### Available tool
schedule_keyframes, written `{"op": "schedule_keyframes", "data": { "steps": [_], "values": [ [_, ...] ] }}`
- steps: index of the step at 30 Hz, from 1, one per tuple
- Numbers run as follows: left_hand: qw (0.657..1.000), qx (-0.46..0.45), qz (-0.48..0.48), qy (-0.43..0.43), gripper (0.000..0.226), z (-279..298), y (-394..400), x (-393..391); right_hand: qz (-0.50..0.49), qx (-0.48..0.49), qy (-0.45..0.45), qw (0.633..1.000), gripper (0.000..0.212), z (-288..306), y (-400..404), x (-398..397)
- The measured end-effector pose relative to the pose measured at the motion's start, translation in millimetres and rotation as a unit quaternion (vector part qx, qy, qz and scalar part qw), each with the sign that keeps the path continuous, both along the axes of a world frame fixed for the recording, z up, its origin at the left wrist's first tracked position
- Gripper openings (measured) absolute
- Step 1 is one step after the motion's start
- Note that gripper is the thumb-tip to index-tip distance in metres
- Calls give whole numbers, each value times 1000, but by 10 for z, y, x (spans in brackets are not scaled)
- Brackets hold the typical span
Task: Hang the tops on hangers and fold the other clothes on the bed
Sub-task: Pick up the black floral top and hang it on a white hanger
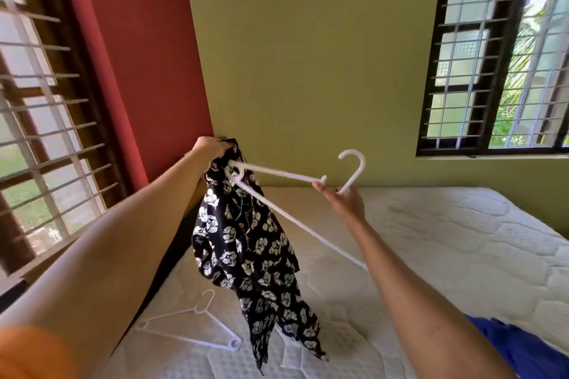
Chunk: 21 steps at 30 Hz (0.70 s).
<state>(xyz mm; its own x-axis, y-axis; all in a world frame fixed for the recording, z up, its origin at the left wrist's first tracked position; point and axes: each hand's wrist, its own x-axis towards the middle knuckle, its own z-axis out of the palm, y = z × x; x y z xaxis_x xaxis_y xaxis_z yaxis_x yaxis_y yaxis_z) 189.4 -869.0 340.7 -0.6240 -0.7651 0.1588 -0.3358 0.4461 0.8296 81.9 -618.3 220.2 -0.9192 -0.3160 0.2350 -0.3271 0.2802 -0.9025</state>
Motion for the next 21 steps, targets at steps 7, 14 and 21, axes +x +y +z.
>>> {"op": "schedule_keyframes", "data": {
  "steps": [7, 14, 21],
  "values": [
    [954, -226, -115, -160, 31, 95, 256, 41, -46, -14, 14, 999, 52, 80, 22, 89],
    [903, -355, -109, -216, 31, 51, 566, -32, -50, -41, 69, 995, 50, 261, -147, 203],
    [922, -311, -211, -90, 26, 48, 632, -9, -62, -90, 51, 993, 43, 252, -67, 131]
  ]
}}
